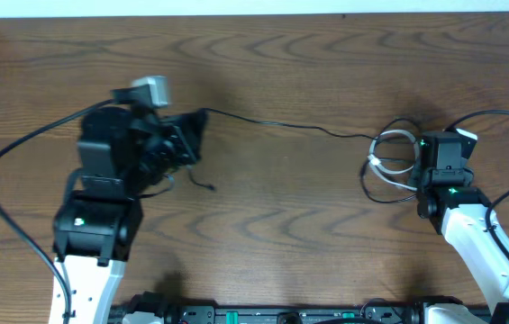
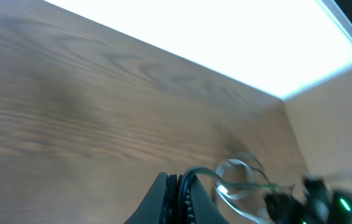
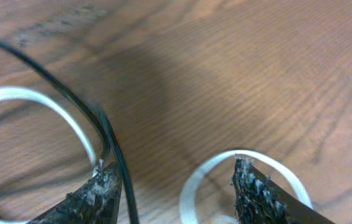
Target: Untangle cables
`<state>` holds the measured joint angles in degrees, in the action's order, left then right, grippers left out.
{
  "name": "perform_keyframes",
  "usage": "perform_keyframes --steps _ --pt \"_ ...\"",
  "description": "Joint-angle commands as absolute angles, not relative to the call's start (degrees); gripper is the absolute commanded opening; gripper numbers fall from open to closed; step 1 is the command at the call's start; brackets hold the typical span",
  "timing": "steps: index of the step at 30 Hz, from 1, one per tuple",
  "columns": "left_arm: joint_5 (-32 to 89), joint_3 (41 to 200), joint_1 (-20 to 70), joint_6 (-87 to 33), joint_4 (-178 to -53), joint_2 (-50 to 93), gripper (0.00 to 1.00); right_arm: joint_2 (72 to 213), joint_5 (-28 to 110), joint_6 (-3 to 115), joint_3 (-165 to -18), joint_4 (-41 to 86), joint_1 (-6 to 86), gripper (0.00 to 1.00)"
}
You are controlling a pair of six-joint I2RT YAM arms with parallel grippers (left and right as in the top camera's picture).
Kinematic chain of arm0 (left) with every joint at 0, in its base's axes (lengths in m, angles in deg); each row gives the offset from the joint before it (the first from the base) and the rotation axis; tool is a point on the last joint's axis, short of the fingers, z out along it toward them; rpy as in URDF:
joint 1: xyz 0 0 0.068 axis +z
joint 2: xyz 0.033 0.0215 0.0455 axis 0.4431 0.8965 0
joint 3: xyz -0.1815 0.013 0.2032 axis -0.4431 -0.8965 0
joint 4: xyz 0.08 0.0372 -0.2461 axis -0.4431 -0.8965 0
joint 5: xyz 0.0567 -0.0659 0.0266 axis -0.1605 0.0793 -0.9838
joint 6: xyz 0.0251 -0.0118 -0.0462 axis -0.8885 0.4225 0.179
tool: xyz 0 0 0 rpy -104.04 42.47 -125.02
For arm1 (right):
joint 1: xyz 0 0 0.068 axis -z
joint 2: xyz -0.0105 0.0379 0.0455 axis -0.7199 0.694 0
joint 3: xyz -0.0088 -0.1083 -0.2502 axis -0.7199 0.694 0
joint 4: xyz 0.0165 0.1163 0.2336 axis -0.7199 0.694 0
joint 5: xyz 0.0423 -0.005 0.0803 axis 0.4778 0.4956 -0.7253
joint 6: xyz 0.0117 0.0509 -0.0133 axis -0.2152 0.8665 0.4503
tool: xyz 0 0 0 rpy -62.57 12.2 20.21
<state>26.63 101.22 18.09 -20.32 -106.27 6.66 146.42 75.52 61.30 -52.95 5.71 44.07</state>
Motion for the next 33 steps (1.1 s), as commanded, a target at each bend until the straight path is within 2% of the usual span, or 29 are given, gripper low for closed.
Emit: perform_keyframes --steps 1,5,9,11,15,17,20,25,33 --pt "26.77 102.62 26.20 -21.48 -107.12 6.24 0.07 146.44 73.83 62.51 -53.15 5.53 44.79 0.53" --pt "26.81 102.62 30.90 -20.45 -107.34 6.24 0.07 146.44 70.05 62.53 -53.15 5.25 44.79 0.52" --pt "26.81 102.62 31.78 -19.90 -107.56 6.37 0.08 146.44 56.33 62.46 -53.15 1.95 44.77 0.52" --pt "26.85 102.59 31.58 -19.82 -107.97 6.76 0.07 146.44 43.87 62.46 -53.15 -1.83 44.68 0.46" --pt "27.29 102.51 31.58 -18.85 -109.57 7.75 0.07 146.44 27.67 62.46 -53.15 -8.13 43.59 0.39" --pt "27.40 102.51 31.58 -18.85 -110.58 8.38 0.07 146.44 20.33 62.46 -53.15 -11.03 42.67 0.30" --pt "27.44 102.51 31.27 -18.85 -112.08 9.80 0.07 146.44 11.98 62.44 -53.15 -13.87 40.95 0.26" --pt "27.44 102.51 27.76 -18.85 -112.43 12.47 0.07 146.44 6.78 62.22 -53.15 -15.58 36.64 0.19" --pt "27.42 102.51 18.86 -18.88 -111.80 18.61 0.07 146.44 6.34 60.06 -53.15 -17.90 28.66 0.16"
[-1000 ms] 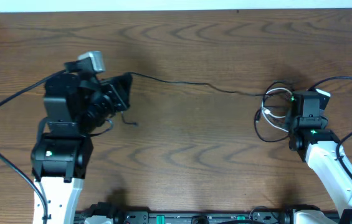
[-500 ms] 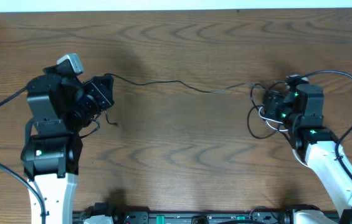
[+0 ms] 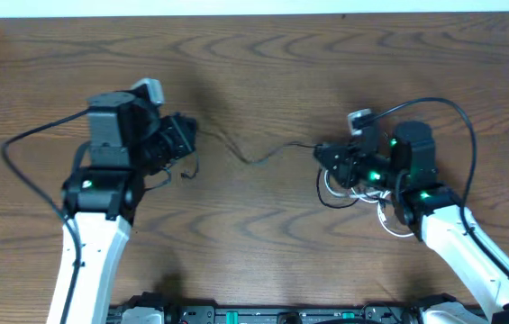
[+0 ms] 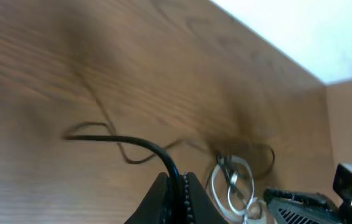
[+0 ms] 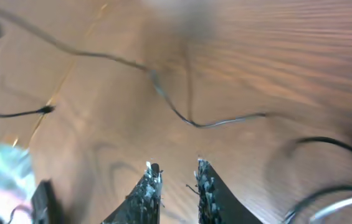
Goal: Untangle cables
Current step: 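Move both grippers back toward center, lowering the stretched cables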
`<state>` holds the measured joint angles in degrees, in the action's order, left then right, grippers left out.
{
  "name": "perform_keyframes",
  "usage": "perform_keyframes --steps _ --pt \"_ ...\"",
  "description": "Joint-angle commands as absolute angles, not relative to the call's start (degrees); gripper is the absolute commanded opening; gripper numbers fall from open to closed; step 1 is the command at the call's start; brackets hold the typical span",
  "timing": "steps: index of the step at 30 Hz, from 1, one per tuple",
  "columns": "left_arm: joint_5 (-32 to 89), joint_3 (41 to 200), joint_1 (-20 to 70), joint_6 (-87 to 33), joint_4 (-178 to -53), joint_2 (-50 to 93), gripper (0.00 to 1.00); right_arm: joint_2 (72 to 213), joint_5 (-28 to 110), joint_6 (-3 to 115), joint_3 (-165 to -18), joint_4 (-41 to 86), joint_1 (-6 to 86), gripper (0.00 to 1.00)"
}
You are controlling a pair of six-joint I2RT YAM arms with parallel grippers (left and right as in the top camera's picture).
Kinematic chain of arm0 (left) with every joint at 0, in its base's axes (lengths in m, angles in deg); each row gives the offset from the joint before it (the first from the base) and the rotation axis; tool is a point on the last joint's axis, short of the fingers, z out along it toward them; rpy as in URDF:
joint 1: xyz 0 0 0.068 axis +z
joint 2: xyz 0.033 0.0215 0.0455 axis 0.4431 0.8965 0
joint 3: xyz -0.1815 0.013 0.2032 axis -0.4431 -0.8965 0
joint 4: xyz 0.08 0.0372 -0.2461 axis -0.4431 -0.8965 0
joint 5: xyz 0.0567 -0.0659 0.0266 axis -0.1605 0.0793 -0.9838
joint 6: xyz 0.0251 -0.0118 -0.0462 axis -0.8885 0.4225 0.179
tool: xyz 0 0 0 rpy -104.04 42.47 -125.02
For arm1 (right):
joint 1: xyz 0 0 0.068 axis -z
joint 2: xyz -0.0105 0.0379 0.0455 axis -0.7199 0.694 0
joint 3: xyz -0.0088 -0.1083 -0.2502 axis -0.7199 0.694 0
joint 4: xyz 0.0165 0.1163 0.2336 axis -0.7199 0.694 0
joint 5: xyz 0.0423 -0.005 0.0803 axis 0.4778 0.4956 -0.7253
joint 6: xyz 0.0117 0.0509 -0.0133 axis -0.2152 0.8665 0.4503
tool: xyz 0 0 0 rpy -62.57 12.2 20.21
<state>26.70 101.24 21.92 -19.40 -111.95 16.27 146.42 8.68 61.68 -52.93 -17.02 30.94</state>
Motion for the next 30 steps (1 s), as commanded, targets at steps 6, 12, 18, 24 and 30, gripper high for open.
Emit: perform_keyframes --steps 6,12,18,24,30 --pt "27.42 102.51 13.02 -18.92 -111.60 22.68 0.07 146.44 11.13 60.06 -53.15 -18.42 27.20 0.21" --pt "27.29 102.51 9.94 -20.01 -111.60 24.10 0.07 146.44 29.38 60.15 -53.15 -11.23 27.20 0.33" --pt "27.18 102.51 8.00 -20.97 -111.60 25.08 0.07 146.44 40.81 60.15 -53.15 -4.15 27.20 0.35" --pt "27.18 102.51 6.20 -21.54 -111.60 27.70 0.07 146.44 43.23 60.34 -53.15 -1.92 27.20 0.36" --pt "27.18 102.51 4.30 -21.72 -111.62 31.57 0.07 146.44 43.26 60.32 -53.15 1.32 27.20 0.38"
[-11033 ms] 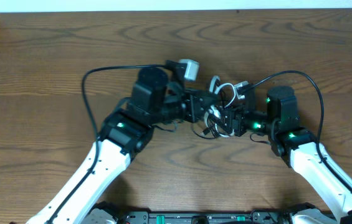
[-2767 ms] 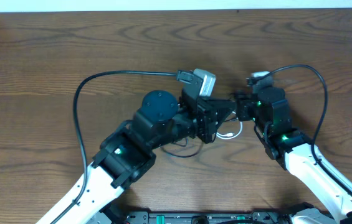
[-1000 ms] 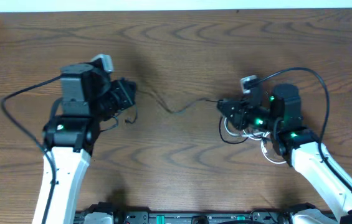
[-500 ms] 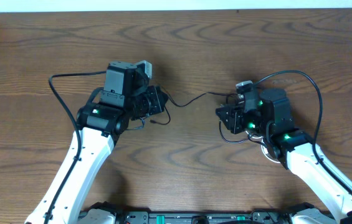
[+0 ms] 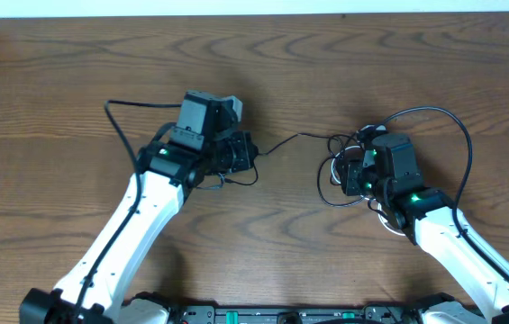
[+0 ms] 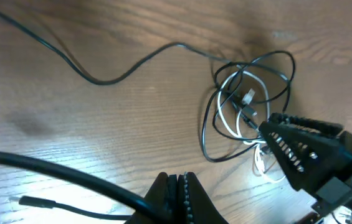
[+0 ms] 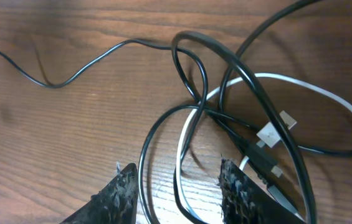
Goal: Untangle cables
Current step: 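Move both grippers back toward center, lowering the stretched cables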
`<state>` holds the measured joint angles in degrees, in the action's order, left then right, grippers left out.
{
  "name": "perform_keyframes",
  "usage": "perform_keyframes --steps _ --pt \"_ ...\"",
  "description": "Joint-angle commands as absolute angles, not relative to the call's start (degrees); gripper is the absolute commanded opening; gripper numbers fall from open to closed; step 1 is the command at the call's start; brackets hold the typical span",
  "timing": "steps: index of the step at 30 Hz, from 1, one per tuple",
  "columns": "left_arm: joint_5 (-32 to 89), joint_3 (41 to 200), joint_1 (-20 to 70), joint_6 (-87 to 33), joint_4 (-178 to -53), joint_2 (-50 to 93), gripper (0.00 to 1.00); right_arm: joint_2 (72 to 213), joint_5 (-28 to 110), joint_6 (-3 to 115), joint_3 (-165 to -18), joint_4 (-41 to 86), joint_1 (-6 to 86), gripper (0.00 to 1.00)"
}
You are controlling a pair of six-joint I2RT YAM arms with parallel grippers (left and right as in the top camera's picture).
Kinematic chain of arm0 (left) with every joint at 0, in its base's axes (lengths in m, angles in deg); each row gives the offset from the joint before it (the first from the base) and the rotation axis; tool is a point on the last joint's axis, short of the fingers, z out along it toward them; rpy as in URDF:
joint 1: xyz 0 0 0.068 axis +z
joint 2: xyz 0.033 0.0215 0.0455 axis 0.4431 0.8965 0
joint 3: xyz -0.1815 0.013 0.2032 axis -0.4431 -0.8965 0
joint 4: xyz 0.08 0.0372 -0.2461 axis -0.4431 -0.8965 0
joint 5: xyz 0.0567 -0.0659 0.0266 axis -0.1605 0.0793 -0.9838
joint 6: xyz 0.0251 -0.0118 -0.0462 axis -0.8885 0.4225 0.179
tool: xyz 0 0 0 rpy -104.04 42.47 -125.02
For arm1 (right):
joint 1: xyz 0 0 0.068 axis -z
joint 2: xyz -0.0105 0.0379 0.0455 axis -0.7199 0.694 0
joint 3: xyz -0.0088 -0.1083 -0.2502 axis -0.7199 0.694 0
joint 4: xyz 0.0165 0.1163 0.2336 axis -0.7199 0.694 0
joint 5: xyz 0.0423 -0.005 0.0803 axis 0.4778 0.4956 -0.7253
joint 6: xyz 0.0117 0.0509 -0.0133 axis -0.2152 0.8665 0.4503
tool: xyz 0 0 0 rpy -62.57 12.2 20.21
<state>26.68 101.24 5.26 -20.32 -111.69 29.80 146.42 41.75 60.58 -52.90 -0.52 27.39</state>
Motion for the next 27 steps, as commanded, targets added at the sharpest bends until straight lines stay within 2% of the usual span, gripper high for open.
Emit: perform_keyframes --steps 1,21,27 --pt "27.20 102.51 4.08 -21.72 -111.62 32.14 0.07 146.44 43.28 60.32 -53.15 1.73 27.20 0.38" --pt "27.18 102.46 2.05 -21.72 -111.62 35.55 0.08 146.44 43.19 60.30 -53.15 2.47 27.22 0.40" --pt "26.94 102.18 2.05 -21.72 -111.65 35.55 0.08 146.42 40.96 53.63 -55.57 -0.65 28.71 0.42"
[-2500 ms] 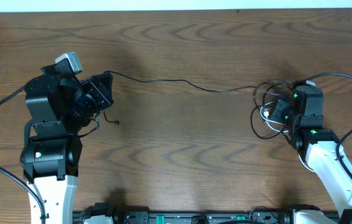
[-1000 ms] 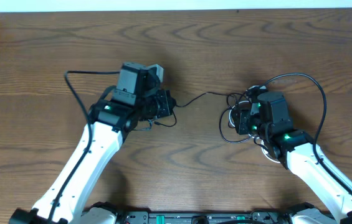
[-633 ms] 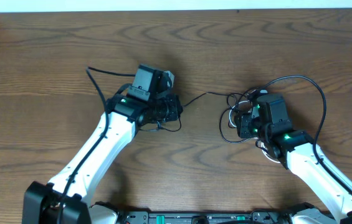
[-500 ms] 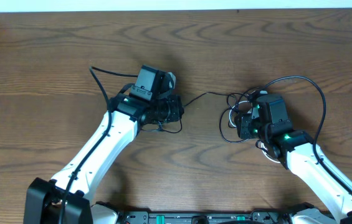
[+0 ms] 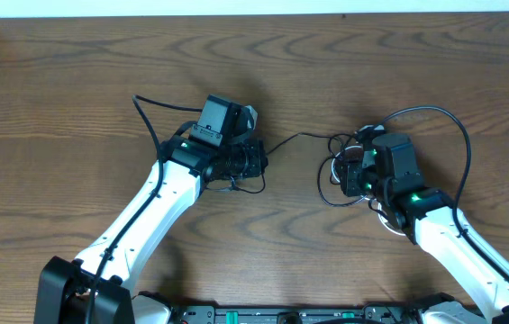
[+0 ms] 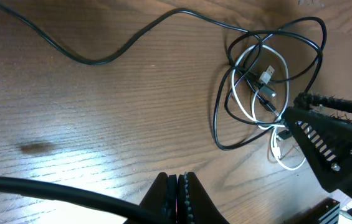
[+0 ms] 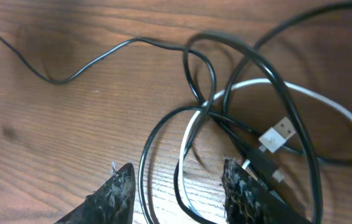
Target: Untangle cables
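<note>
A tangle (image 5: 337, 144) of thin black cable and white cable lies right of centre on the wooden table. My right gripper (image 5: 349, 177) hangs open just over the tangle (image 7: 225, 112), with black and white loops lying between its fingers (image 7: 123, 186). A silver USB plug (image 7: 278, 134) sits inside the knot. One black strand (image 5: 286, 139) leads left to my left gripper (image 5: 256, 162). Seen from the left wrist, the left gripper (image 6: 177, 182) is shut on black cable (image 6: 51, 190), with the tangle (image 6: 263, 81) ahead.
The brown wooden table (image 5: 254, 54) ends at a white strip along the back. The right arm's own black lead (image 5: 457, 121) arcs above it. Another lead (image 5: 150, 117) loops off the left arm.
My left gripper, still shut on the black cable, has moved a little to the right, closer to the tangle. The right gripper stays open over the knot.
First my left gripper held the black cable at the far left, stretched to the coil under my open right gripper. Then the cable lay slack and the right gripper was nearly shut left of the coil. Later the left arm stood at centre, right gripper open over the tangle.
</note>
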`<state>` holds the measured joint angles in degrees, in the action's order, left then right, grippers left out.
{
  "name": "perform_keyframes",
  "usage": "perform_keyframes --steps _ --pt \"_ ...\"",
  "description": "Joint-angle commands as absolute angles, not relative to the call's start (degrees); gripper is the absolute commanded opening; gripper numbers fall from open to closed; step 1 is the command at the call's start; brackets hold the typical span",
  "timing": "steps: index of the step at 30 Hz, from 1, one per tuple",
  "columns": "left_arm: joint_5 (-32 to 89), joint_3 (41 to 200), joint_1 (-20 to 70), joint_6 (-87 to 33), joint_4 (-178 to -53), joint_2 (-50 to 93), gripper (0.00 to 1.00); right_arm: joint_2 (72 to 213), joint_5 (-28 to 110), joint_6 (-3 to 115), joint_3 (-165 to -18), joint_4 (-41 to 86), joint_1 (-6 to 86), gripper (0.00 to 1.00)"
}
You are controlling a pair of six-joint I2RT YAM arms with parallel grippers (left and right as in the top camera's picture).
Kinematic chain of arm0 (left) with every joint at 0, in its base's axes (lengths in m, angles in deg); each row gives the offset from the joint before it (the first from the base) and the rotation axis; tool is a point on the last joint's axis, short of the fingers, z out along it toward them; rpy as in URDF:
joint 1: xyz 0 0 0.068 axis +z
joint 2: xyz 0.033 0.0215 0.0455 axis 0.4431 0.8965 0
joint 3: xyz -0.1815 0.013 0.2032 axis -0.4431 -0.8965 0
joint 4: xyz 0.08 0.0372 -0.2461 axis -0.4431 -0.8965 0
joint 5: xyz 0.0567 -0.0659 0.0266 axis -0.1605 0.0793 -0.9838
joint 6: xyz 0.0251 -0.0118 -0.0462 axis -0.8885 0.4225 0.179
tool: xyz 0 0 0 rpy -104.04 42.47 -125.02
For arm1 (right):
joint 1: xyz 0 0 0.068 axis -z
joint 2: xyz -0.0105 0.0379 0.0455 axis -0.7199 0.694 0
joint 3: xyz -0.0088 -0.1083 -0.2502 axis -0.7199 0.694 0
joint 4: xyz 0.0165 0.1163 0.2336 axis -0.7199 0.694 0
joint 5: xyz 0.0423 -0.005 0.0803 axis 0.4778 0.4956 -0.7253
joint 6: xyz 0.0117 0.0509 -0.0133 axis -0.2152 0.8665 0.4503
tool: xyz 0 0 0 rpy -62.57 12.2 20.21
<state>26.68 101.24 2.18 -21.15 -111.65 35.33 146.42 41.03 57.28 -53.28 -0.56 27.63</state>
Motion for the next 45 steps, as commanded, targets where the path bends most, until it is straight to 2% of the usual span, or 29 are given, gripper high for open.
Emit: perform_keyframes --steps 1,5,15,19,20,22,23,24,25,30,35,39,45 --pt "26.81 102.07 2.05 -21.72 -111.67 35.55 0.08 146.42 41.62 53.63 -56.34 -0.56 29.34 0.42" --pt "26.79 101.81 2.05 -21.72 -111.82 35.55 0.08 146.44 42.23 52.98 -58.70 -0.72 32.71 0.48" --pt "26.79 101.81 2.05 -21.72 -111.82 35.55 0.08 151.84 43.43 49.04 -58.74 1.93 37.23 0.53" --pt "26.79 101.81 2.05 -21.72 -111.82 35.55 0.08 157.64 36.09 47.32 -58.76 -0.06 37.23 0.53" --pt "26.79 101.81 2.05 -21.70 -111.84 35.55 0.08 159.10 32.37 46.00 -58.76 -0.78 37.21 0.51" --pt "26.79 101.81 2.05 -21.72 -111.82 35.55 0.08 161.37 26.29 44.61 -58.76 -1.94 37.21 0.42" --pt "26.79 101.81 2.05 -21.72 -111.82 35.55 0.08 162.53 24.15 44.61 -58.76 -2.68 37.21 0.22" --pt "26.79 101.81 2.05 -21.72 -111.84 35.55 0.08 162.71 24.09 44.63 -58.76 -2.95 37.21 0.09" --pt "26.79 101.81 2.05 -21.72 -111.84 35.55 0.08 162.68 24.11 44.63 -58.76 -3.23 37.16 0.01" --pt "26.66 101.74 2.05 -21.72 -111.80 35.55 0.08 158.40 21.33 44.89 -59.22 -3.95 37.16 0.01" --pt "23.55 101.74 2.05 -21.70 -111.80 35.55 0.08 148.67 6.84 44.89 -61.74 -6.81 37.16 0.01" --pt "23.29 101.74 2.05 -21.70 -111.82 35.55 0.08 141.16 -1.84 50.07 -62.48 -16.48 37.16 0.01" --pt "23.31 101.74 2.05 -21.70 -111.84 35.55 0.08 134.23 -2.69 59.80 -62.48 -28.85 37.16 0.01"
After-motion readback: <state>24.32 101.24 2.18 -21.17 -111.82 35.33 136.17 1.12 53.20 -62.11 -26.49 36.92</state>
